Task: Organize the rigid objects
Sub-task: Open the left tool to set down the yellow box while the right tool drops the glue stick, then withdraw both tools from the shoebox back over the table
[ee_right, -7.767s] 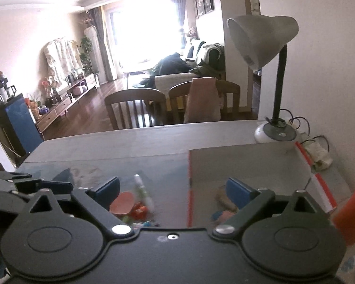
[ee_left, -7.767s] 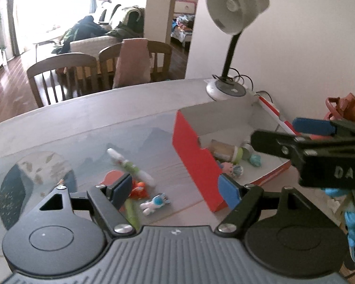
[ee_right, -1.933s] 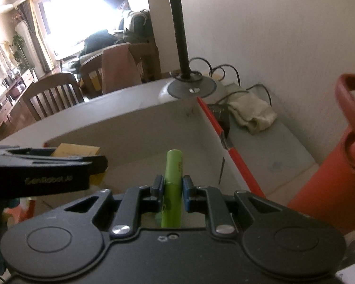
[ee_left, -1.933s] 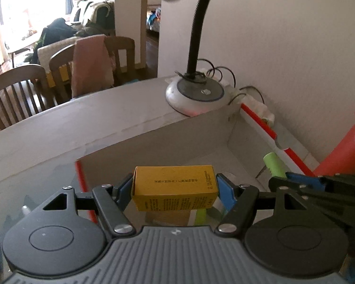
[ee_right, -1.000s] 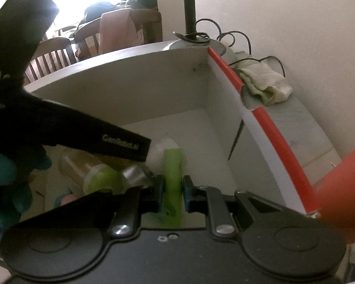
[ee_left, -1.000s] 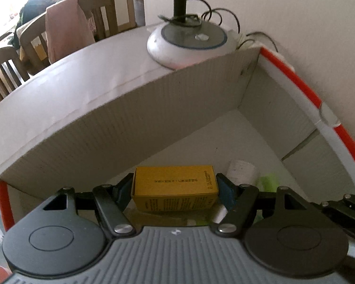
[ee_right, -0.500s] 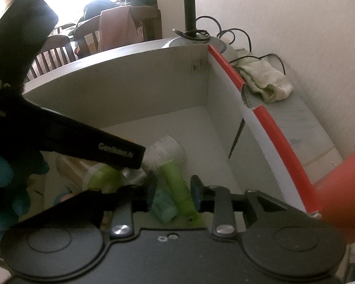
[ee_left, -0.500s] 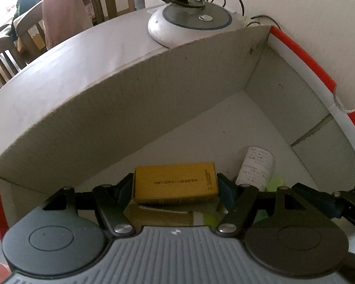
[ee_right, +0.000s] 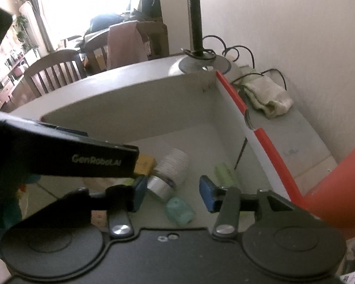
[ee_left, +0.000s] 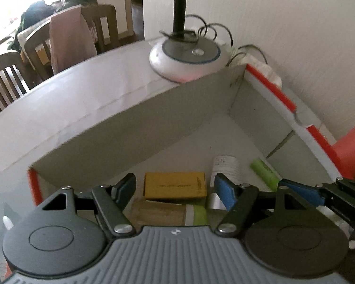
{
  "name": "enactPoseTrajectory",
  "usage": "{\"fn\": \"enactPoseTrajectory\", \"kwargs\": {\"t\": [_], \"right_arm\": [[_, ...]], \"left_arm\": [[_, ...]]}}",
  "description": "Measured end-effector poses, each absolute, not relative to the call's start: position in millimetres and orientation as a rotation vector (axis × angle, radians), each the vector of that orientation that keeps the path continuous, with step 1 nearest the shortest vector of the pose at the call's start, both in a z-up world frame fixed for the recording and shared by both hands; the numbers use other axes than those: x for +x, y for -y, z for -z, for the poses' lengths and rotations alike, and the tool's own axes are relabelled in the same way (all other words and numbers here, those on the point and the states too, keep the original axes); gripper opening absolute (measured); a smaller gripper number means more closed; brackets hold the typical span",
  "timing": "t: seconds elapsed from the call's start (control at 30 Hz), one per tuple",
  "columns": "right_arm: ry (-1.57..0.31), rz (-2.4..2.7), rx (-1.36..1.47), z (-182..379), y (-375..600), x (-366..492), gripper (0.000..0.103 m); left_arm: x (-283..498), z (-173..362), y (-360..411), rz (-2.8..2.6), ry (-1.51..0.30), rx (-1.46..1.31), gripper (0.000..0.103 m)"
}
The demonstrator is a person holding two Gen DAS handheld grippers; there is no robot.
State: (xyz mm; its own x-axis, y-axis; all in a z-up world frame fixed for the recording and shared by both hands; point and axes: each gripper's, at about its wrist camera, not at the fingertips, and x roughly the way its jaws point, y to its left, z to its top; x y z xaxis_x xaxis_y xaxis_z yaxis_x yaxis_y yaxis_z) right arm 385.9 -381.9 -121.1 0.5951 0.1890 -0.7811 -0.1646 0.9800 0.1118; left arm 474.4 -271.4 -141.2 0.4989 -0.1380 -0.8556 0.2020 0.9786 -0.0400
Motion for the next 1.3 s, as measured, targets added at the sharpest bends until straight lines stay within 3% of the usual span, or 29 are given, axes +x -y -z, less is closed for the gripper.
{"fn": "enactPoseTrajectory", "kwargs": {"t": [1.07,1.17,1.3], "right_arm": [[-0.736,-0.369,0.010,45.3,303.5,284.4,0.082],[-0.723,-0.399,0.001,42.9,290.4,274.8,0.085],[-0.717,-0.443,-0.019,41.2,272.0,263.0,0.088]], "left_arm": [[321.3,44.0,164.1,0.195,-0.768,-0.039,0.073],[306.1,39.6,151.0,0.184,-0.751,-0.042,0.079],[287.7,35.1,134.8,0.183,-0.736,-0.053,0.080]]}}
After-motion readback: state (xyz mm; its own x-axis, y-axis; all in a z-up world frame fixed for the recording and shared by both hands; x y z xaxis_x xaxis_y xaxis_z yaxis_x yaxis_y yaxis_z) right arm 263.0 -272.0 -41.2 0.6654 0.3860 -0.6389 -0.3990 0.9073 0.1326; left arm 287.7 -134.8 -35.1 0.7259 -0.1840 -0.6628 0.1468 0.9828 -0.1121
